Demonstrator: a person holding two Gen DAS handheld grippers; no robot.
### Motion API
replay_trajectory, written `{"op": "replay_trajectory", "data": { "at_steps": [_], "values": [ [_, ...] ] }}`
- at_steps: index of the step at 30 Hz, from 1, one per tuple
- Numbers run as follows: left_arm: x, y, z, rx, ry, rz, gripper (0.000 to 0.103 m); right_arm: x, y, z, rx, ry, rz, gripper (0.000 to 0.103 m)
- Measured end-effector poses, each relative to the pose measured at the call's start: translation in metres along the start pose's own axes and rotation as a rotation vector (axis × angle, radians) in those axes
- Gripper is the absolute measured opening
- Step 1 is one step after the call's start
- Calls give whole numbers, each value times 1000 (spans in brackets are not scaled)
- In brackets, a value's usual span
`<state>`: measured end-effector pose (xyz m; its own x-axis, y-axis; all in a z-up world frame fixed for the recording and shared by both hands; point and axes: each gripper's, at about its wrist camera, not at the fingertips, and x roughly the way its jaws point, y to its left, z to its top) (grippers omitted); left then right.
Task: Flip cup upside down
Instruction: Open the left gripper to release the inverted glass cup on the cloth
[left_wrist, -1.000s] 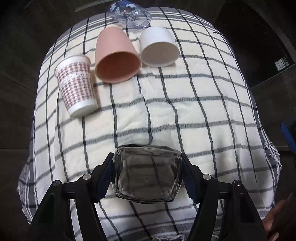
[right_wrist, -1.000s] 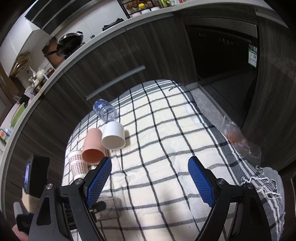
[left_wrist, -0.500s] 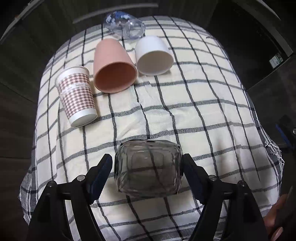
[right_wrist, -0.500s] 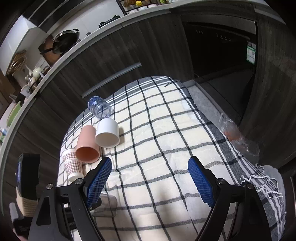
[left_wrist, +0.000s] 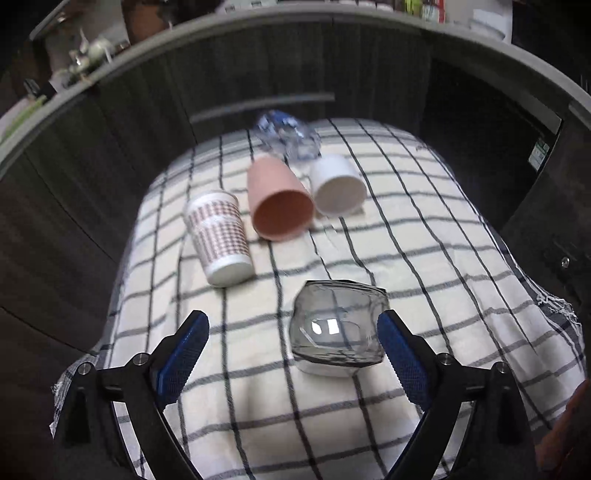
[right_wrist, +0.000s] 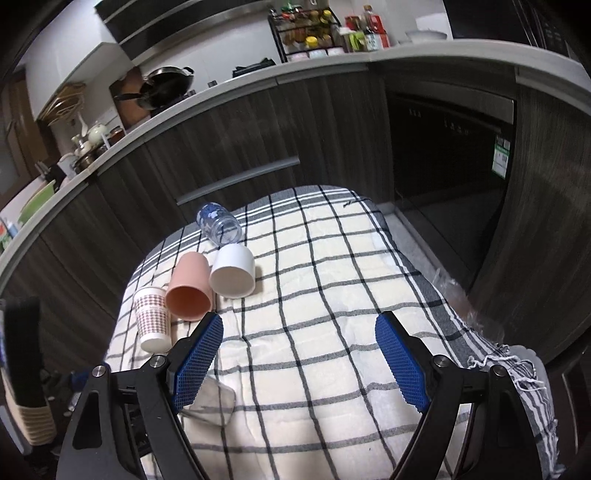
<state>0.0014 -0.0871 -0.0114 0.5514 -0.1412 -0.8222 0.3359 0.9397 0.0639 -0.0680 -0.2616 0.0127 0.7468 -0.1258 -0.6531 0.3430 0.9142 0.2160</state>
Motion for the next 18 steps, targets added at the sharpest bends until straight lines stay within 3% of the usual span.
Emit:
{"op": "replay_trajectory", "data": {
  "at_steps": [5,10,13,18],
  "values": [
    [-10,21,-14,-96,-42,-52,94,-12,11,-9,-49,-36,-3,85],
    [-29,35,-38,-144,-121,-10,94,-34,30,-21,-124,-96,-22,85],
    [-43,43,-48,-149,-190,16,94,-44,43,-28,-168,-114,-35,90],
    [-64,50,-67,-138,-353,68,95,-49,57,-36,-225,-110,-39,90]
  ]
}}
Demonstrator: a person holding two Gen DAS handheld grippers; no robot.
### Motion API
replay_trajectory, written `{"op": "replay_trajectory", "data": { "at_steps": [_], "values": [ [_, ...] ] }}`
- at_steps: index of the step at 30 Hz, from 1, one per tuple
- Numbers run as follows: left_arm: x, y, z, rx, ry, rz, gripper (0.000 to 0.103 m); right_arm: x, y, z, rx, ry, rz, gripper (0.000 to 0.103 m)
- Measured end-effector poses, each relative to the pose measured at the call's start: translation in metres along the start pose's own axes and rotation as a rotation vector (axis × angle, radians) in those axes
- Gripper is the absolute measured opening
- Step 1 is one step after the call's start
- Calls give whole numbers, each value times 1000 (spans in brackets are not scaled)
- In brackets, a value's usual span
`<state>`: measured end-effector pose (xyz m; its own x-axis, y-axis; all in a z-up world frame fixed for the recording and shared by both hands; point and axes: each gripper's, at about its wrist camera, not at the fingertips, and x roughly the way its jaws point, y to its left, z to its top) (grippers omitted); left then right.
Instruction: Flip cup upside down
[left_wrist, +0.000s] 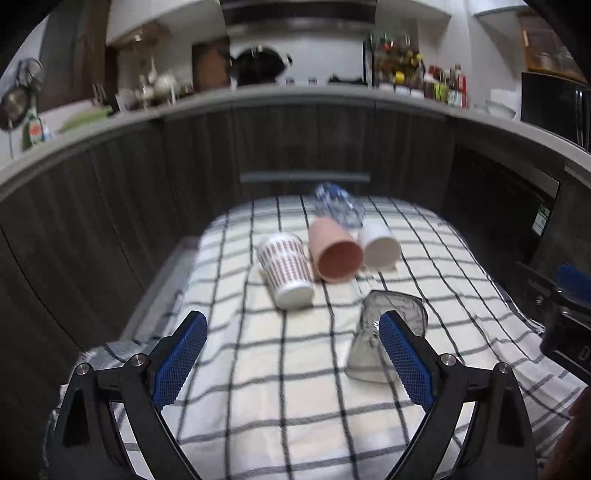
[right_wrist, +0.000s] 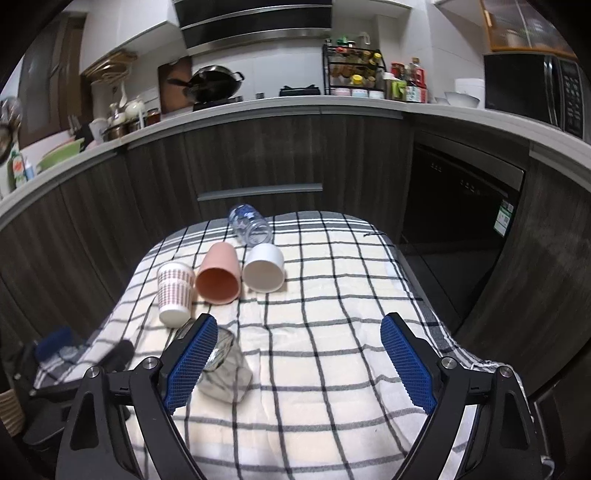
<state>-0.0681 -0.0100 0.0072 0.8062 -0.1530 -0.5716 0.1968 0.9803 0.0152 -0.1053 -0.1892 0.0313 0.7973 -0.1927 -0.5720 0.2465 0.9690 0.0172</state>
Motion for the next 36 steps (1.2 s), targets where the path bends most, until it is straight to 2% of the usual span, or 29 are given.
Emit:
{"op": "replay_trajectory", "data": {
  "at_steps": [8,18,30,36],
  "values": [
    [-20,17,4,-55,-67,8,99,-8,15,-2,-55,-9,2,90],
    [-25,36,-3,-113,-64,43,99,-14,22,0,-43,-41,18,92],
    [-25,31,-3,-102,-73,37,99,-20,19,4,-37,-94,16,92],
    [-23,31,-3,-100,-67,37,99,-20,19,4,-36,-94,15,92]
  ]
}}
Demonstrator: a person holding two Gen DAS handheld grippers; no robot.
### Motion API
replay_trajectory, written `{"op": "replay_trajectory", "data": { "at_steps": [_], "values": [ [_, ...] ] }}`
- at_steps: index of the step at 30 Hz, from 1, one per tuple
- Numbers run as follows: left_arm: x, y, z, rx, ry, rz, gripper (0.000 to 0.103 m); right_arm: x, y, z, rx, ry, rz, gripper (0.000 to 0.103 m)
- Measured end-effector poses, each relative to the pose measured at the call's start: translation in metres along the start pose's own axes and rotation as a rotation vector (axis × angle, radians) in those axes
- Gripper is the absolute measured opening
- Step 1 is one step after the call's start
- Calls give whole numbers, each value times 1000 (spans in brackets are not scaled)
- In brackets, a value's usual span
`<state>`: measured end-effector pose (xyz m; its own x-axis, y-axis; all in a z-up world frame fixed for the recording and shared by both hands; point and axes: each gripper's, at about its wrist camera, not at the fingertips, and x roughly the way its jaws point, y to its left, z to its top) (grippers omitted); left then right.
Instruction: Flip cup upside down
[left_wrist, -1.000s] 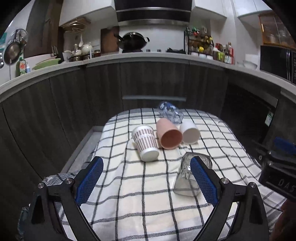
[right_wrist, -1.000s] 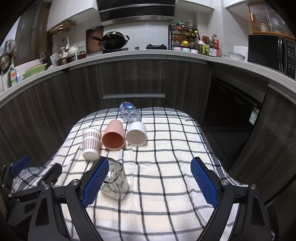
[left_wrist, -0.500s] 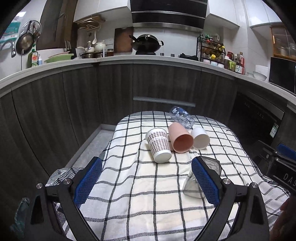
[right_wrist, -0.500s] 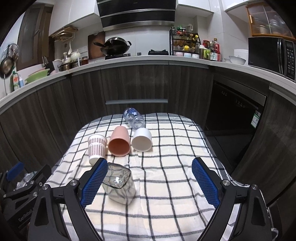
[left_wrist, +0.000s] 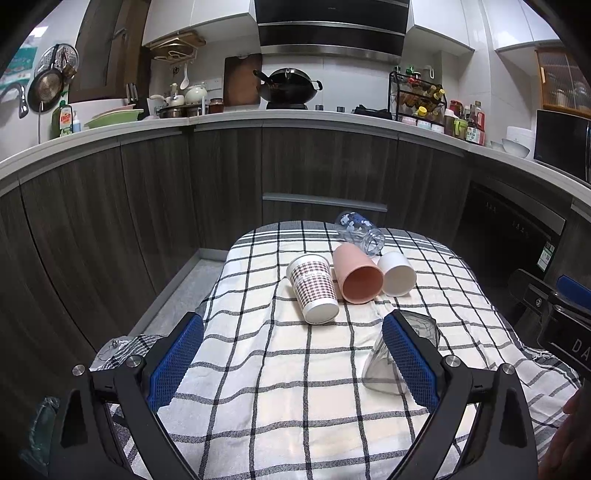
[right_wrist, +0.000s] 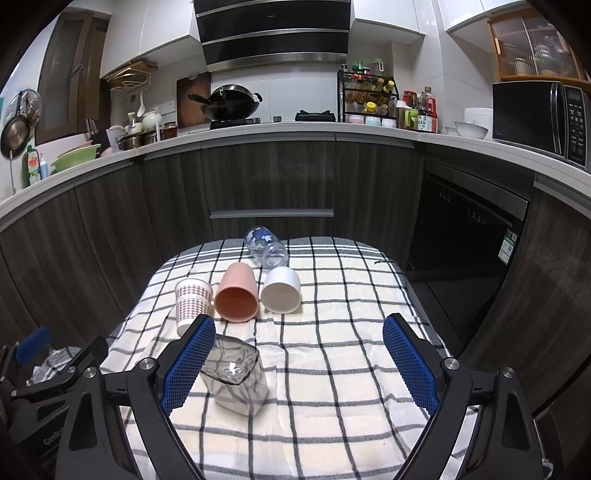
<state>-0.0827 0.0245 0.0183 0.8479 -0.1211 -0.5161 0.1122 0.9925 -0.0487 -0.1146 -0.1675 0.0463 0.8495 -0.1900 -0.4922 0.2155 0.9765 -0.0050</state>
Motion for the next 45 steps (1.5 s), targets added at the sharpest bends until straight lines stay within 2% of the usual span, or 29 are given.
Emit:
{"op": "replay_trajectory", "data": {
  "at_steps": [45],
  "values": [
    [2,2,-1,3,-1,16,99,0,-2,-1,4,9,1,92]
  ]
}}
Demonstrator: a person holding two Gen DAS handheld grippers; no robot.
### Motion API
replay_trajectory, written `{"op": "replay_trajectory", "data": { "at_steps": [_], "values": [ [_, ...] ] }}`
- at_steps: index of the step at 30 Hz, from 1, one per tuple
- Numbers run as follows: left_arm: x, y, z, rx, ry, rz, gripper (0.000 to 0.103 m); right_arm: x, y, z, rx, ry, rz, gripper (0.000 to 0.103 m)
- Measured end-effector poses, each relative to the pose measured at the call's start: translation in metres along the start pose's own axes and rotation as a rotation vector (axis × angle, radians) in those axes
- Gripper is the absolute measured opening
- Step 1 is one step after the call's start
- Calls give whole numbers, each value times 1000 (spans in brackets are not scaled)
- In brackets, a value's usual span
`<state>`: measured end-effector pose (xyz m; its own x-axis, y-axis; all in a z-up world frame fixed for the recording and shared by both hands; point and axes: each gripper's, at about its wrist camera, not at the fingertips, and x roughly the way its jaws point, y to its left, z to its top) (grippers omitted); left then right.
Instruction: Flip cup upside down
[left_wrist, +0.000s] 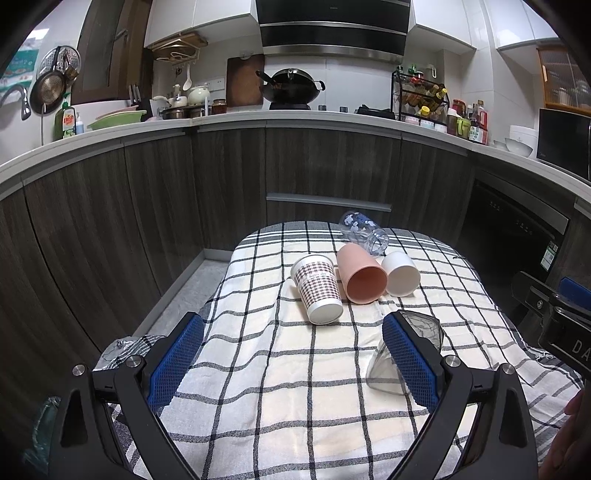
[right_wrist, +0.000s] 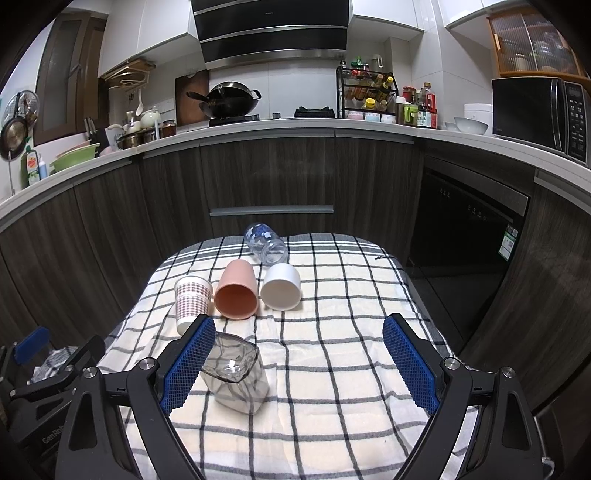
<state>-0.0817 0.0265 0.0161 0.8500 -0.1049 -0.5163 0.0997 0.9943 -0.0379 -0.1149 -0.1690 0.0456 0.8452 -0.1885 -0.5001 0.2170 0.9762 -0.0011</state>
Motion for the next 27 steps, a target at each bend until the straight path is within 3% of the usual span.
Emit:
{"op": "replay_trajectory", "data": {
  "at_steps": [27],
  "values": [
    [2,-2,1,18,1,29,99,5,-2,-2,12,11,-5,92]
  ]
}}
